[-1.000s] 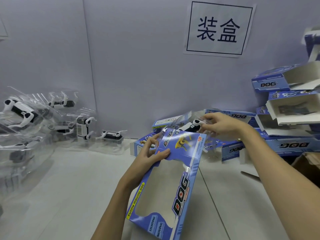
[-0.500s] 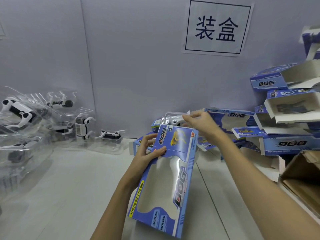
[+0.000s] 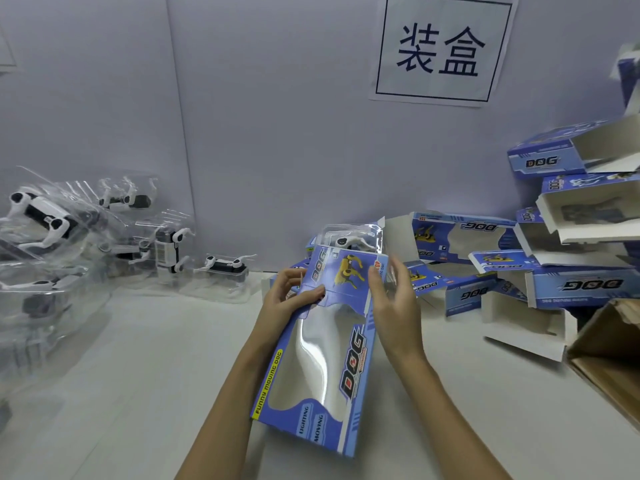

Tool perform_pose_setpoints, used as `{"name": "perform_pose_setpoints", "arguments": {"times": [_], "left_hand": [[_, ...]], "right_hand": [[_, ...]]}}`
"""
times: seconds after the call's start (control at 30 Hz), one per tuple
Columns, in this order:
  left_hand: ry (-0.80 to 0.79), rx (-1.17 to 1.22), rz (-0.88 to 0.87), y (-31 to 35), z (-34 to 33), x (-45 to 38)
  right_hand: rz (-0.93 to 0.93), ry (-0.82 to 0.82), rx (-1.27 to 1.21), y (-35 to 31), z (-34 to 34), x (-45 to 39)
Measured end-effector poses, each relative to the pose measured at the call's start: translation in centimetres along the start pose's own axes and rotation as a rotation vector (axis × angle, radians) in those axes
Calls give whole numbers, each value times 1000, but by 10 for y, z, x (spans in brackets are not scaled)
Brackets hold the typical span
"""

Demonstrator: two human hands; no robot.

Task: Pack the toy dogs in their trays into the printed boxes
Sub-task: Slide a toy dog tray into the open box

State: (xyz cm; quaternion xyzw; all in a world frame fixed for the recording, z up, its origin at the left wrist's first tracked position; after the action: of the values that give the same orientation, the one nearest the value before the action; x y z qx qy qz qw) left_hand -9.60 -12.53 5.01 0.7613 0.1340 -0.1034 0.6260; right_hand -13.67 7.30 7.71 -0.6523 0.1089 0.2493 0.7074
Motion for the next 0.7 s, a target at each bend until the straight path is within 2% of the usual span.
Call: {"name": "perform_pose_setpoints", "arguments": {"times": [0.1,0.2,0.3,0.4,0.53,0.7], "left_hand": [[10,-6,-14,1,1,0],[-3,17,-37,3,0,-2],[-66,58,-103,5,-9,-3],[-130,110,-95,1,-18,-1],[-28,58,-127,9,-11,1],[8,41,-176,14,-9,5]], "right_hand": [[27,146,-30,6,2,22],[31,79,-100,8,-9,24],[51,7,-130,2,-6,15],[34,-18,-174,2,-2,10],[74,63,-206,-5,4,8],[128,16,-143,-12,2,-1]]}}
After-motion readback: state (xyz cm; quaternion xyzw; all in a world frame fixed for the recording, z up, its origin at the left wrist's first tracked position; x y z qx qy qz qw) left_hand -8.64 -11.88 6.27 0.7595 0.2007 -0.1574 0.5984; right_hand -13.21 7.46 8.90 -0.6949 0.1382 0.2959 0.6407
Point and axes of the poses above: each hand's wrist, its own x-axis away from the middle knuckle, its own z-axis out of the back of the hand, y = z × x, the point moved 8 cm from there along -x, towards the middle knuckle, and after that the axes turned 12 degrees about -y, right-handed, at the moved point
